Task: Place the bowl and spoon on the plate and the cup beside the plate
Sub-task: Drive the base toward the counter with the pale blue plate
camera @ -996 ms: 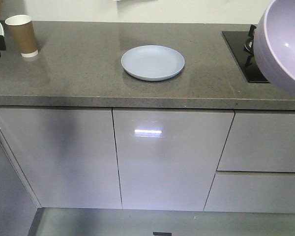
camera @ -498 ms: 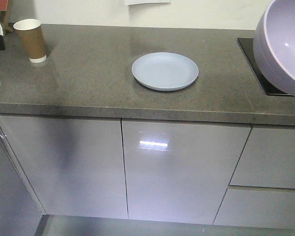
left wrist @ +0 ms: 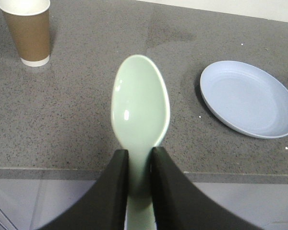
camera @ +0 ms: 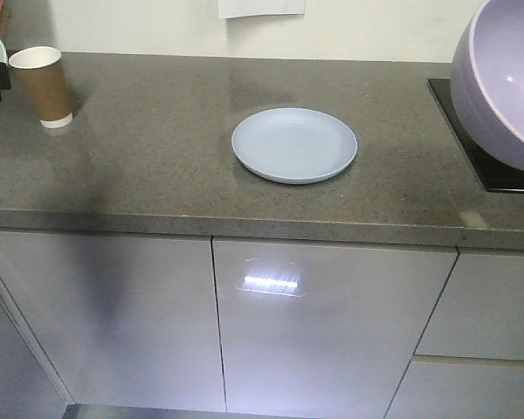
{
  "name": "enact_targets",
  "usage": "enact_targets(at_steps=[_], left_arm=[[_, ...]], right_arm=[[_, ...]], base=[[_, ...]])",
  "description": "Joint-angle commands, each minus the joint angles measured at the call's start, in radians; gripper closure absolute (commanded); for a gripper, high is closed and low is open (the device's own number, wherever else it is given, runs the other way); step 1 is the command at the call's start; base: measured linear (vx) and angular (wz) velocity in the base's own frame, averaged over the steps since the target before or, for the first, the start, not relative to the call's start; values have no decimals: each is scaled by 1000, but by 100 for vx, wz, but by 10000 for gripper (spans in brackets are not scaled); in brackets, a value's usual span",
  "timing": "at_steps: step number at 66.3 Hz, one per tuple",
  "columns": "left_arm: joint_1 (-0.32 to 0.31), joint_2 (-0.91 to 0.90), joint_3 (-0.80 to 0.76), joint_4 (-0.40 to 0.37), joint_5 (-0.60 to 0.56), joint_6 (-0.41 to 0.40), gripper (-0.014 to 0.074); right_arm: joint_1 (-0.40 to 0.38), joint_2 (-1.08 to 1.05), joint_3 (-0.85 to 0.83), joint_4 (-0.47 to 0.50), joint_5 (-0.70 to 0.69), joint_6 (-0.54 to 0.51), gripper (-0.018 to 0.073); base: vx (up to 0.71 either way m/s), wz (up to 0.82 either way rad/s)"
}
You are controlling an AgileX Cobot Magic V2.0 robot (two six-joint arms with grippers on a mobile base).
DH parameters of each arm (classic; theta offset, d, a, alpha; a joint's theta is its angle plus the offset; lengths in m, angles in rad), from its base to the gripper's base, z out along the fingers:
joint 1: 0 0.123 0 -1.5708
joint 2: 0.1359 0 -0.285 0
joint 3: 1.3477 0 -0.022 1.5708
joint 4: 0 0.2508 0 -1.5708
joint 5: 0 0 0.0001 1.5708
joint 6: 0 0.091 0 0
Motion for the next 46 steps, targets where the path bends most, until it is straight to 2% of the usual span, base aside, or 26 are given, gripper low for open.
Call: enact_targets(at_steps=[1, 46], left_arm=[[-3, -27, -23, -17, -60, -3, 602], [-3, -27, -23, -17, -60, -3, 602]], right_arm=[[-2, -16, -27, 50, -46, -9, 564], [-2, -16, -27, 50, -46, -9, 564]], base=[[11, 3], [9, 0]])
